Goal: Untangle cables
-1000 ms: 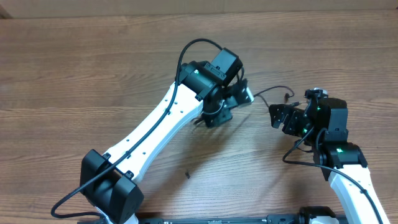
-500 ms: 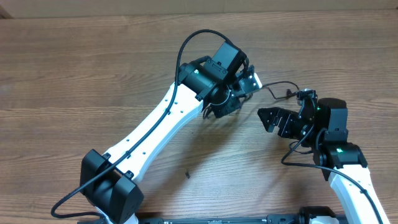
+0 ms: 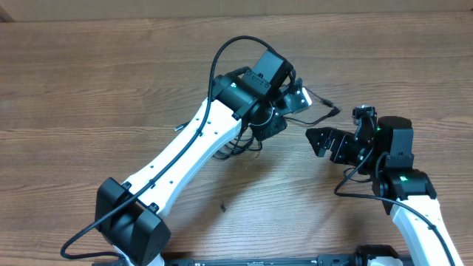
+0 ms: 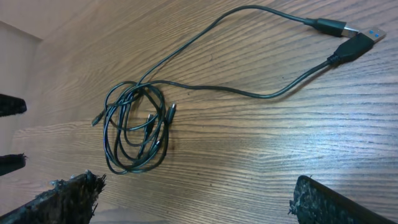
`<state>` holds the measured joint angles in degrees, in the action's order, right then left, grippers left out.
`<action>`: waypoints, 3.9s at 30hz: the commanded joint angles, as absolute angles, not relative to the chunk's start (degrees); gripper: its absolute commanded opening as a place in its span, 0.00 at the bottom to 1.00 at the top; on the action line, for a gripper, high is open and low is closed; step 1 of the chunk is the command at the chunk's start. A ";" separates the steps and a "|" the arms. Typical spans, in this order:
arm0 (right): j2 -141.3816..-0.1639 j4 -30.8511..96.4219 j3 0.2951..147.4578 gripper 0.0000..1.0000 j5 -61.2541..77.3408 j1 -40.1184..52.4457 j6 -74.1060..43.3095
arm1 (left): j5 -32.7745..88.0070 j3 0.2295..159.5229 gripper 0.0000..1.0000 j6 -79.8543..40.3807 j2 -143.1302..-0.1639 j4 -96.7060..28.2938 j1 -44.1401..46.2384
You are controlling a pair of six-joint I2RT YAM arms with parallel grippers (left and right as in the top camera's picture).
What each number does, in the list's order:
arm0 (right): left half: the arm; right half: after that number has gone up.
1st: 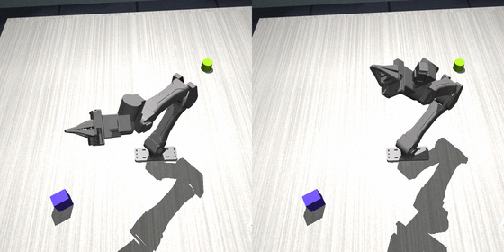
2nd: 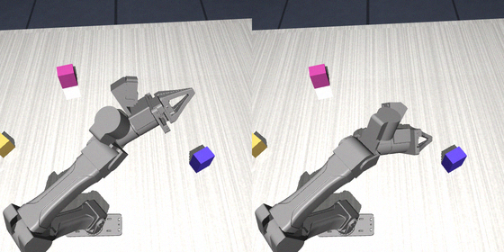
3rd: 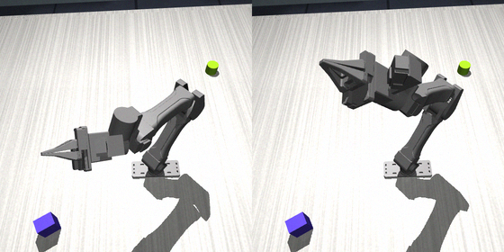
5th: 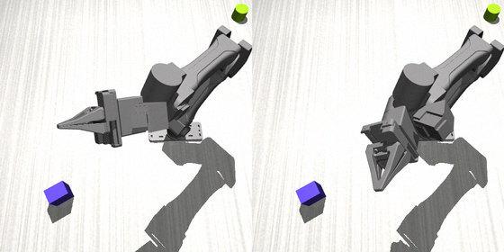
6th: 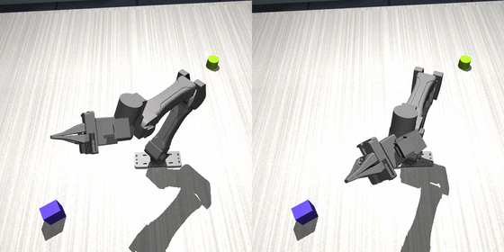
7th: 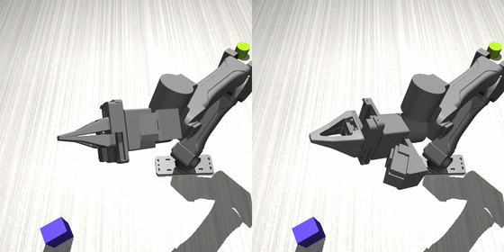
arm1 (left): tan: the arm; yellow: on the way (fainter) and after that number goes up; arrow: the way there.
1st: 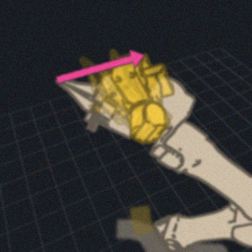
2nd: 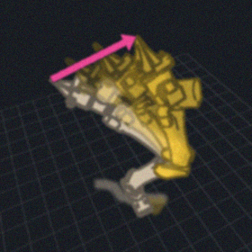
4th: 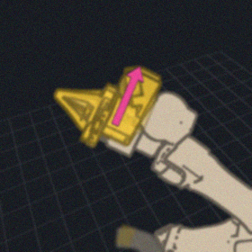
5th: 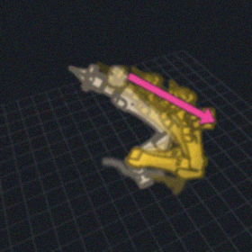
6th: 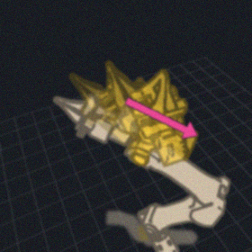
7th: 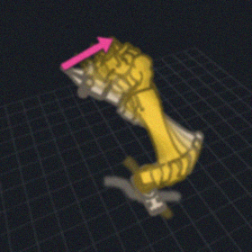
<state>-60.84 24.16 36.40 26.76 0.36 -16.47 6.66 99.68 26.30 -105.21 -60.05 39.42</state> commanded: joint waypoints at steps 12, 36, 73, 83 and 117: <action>-61.14 21.89 37.10 1.00 31.05 1.32 -23.92 | 3.33 99.85 1.00 -0.49 -103.74 -58.67 22.26; -81.28 -0.75 37.10 0.96 30.04 21.34 -46.72 | 10.35 99.85 1.00 -0.43 -103.74 -60.62 13.52; -81.32 0.05 37.08 0.96 27.00 21.87 -49.08 | 10.35 99.85 1.00 -0.43 -103.74 -60.62 13.52; -81.76 -0.82 37.08 0.96 20.10 26.57 -55.35 | 10.35 99.85 1.00 -0.43 -103.74 -60.62 13.52; -98.85 -18.35 37.08 0.71 8.62 32.58 -63.26 | 10.35 99.85 1.00 -0.43 -103.74 -60.62 13.52</action>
<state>-96.79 -16.78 36.42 8.67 32.29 -63.16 9.47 99.68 0.10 -105.21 -60.60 13.47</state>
